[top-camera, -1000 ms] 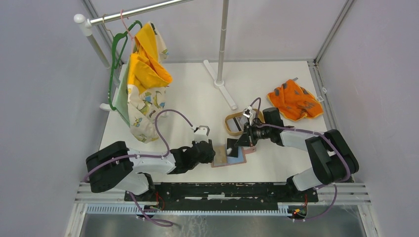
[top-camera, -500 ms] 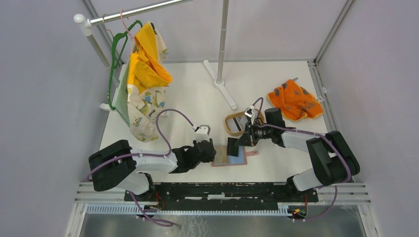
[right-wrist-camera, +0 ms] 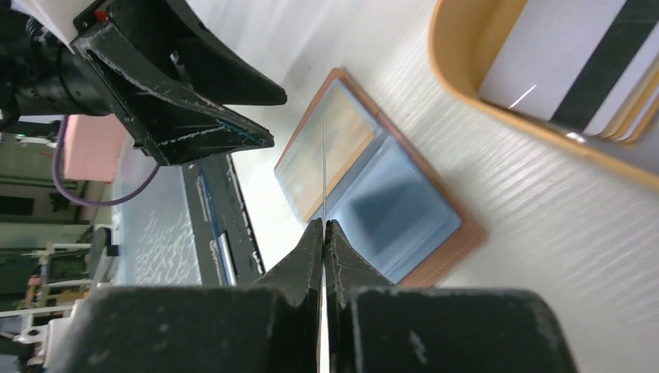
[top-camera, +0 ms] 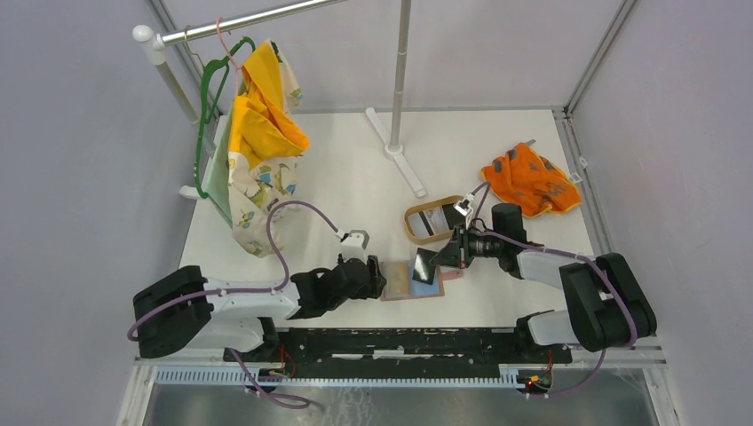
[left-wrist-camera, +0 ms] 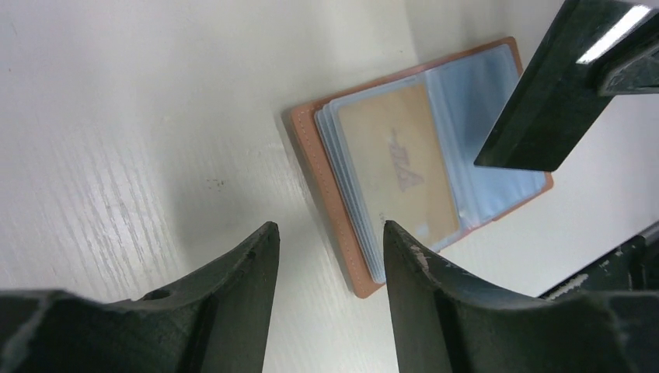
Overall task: Put the credit cards into the card holder
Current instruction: Insert the credit card into the card holder.
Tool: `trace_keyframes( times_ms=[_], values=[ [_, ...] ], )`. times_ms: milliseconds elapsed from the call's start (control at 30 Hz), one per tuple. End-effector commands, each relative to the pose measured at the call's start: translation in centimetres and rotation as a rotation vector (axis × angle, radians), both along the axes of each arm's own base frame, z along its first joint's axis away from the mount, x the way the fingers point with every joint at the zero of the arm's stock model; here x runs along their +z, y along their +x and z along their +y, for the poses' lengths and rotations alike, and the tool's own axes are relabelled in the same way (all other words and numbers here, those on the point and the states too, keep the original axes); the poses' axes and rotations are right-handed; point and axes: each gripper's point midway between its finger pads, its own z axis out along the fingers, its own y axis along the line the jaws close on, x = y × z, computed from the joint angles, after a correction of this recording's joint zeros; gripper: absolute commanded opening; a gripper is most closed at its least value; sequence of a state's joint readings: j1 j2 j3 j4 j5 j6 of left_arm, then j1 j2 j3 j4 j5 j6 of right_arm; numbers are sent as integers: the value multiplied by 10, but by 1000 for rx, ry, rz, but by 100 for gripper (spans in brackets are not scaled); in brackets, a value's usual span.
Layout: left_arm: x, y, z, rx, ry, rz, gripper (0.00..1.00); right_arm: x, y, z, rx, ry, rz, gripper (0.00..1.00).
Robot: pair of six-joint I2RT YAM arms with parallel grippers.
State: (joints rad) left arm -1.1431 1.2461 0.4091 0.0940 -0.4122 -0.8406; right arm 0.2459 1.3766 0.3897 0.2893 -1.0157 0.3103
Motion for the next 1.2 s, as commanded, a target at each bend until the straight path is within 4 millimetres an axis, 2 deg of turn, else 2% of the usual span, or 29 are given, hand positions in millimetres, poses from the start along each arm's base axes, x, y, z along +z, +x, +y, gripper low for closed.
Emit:
trace_keyframes(
  times_ms=[0,200,367,633,1000,1167],
  values=[
    [12,-9,-11,-29,-121,11,59,17,-7,8,9,112,-10,0],
    [6,-15,-18,-48,-180,33,62,4,-17,16,28,107,61,0],
    [-1,-13,-18,-36,-159,44,62,-2,-14,16,6,89,76,0],
    [-12,-10,-12,-7,-97,54,54,-17,-8,11,-31,16,76,0],
    [-18,-12,-14,-16,-74,71,53,-27,-5,9,-67,-13,112,0],
    [-21,-12,-16,-19,-72,78,47,-34,-3,9,-114,-39,173,0]
  ],
)
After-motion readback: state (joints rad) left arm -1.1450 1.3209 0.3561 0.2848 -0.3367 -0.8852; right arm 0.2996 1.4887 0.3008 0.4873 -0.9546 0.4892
